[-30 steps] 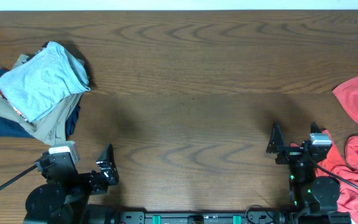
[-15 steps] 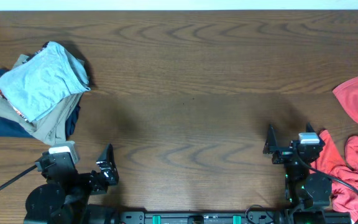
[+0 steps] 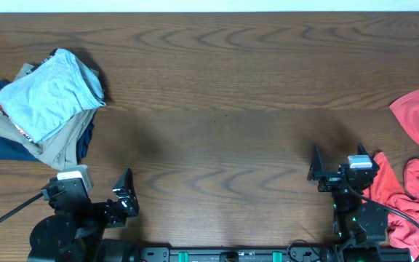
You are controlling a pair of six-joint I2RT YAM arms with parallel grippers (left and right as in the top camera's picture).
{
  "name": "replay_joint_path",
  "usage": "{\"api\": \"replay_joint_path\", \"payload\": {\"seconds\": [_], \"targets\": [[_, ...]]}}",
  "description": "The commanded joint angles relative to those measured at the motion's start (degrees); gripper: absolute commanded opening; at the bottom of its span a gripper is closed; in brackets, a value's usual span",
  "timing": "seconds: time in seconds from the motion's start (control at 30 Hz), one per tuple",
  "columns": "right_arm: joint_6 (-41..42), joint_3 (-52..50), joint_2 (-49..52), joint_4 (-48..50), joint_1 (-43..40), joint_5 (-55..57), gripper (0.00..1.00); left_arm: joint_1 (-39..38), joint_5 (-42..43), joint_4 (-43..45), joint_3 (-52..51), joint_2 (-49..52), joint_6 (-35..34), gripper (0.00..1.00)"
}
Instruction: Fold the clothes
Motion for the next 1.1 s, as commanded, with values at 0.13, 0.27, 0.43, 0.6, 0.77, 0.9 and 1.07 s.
{"api": "replay_joint_path", "payload": {"seconds": [0.13,0.27,0.43,0.6,0.77,0.9,1.07], "targets": [[-0.7,-0.1,-0.4,-0.2,0.5,-0.3,0.99,0.0,-0.5,0.0,-0.2,0.0,-0.5,0.98],[-0.7,-0.1,-0.4,-0.2,0.5,-0.3,0.99,0.0,-0.5,0.0,-0.2,0.0,-0.5,0.98],[-0.7,-0.1,-0.4,-0.2,0.5,-0.3,0.99,0.0,-0.5,0.0,-0.2,0.0,-0.5,0.98],[-0.7,-0.1,-0.4,-0.2,0.5,-0.3,0.99,0.0,-0.5,0.0,-0.2,0.0,-0.5,0.98],[-0.7,-0.1,-0.4,-0.2,0.5,-0.3,0.99,0.0,-0.5,-0.2,-0.3,-0.1,-0.5,0.98],[-0.7,-0.1,-0.4,-0.2,0.5,-0.3,0.99,0.0,-0.5,-0.2,-0.3,-0.1,-0.5,0.98],[-0.7,-0.1,-0.4,-0.2,0.5,-0.3,0.99,0.0,-0.5,-0.7,-0.3,-0.1,-0.5,0.98]]}}
